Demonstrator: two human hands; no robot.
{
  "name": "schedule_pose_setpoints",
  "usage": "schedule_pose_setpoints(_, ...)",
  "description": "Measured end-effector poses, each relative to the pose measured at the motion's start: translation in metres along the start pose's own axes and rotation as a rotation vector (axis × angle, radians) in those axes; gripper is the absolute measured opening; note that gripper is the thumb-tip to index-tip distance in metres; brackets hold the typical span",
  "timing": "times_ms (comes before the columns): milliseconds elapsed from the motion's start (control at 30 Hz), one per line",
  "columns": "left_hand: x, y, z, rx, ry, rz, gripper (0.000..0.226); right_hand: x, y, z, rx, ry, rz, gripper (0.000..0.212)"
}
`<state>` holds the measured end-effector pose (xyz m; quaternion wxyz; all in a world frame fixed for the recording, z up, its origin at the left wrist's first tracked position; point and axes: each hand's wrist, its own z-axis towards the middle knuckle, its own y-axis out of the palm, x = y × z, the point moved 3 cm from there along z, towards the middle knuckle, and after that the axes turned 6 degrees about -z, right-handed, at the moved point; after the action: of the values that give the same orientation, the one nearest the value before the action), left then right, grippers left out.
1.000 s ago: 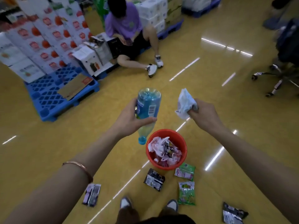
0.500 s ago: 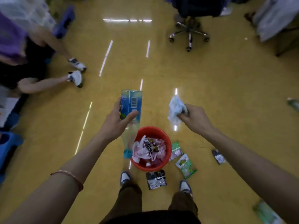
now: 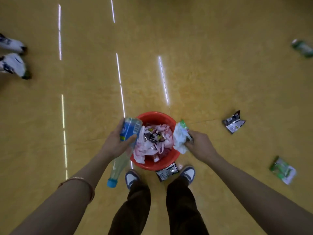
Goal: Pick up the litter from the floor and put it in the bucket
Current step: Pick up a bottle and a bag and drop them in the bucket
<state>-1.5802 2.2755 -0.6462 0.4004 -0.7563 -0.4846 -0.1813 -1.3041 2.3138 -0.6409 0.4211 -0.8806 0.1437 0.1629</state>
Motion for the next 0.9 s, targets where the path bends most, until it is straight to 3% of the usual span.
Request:
schedule_pose_setpoints(200, -0.054, 0.048, 0.113, -0.093, 0.029, 0.133, 0.103, 0.014, 0.073, 0.094, -0.023, -0.085, -0.080, 0.030)
schedule_pose_setpoints(233, -0.061, 0.059, 0.128, -0.106, 0.053, 0.159, 0.102, 0.017, 0.087, 0.109, -0.033, -0.117, -0.092, 0.030)
schedule_pose_setpoints(300, -0.074, 0.079, 0.154, -0.116, 0.128, 0.228, 0.098, 0.028, 0.116, 0.138, -0.056, -0.130, -0.138, 0.005)
schedule_pose_setpoints(400, -0.102, 0.105, 0.182, -0.128, 0.211, 0.520, 0.088, 0.048, 0.158, 0.168, -0.069, -0.115, -0.254, 0.040)
schedule_pose_setpoints(533, -0.132, 0.130, 0.193, 0.026, 0.455, 0.843, 0.071, 0.062, 0.190, 0.193, 0.041, -0.086, -0.465, 0.050)
schedule_pose_setpoints(600, -0.150, 0.138, 0.194, 0.098, 0.456, 0.855, 0.069, 0.061, 0.198, 0.201, 0.053, -0.079, -0.503, 0.055)
schedule_pose_setpoints(767, -0.163, 0.143, 0.203, 0.040, 0.390, 0.852, 0.065, 0.056, 0.210, 0.205, 0.019, -0.155, -0.537, 0.047)
schedule_pose_setpoints(900, -0.149, 0.156, 0.223, -0.009, 0.561, 0.949, 0.057, 0.055, 0.223, 0.204, -0.116, -0.321, -0.586, 0.056)
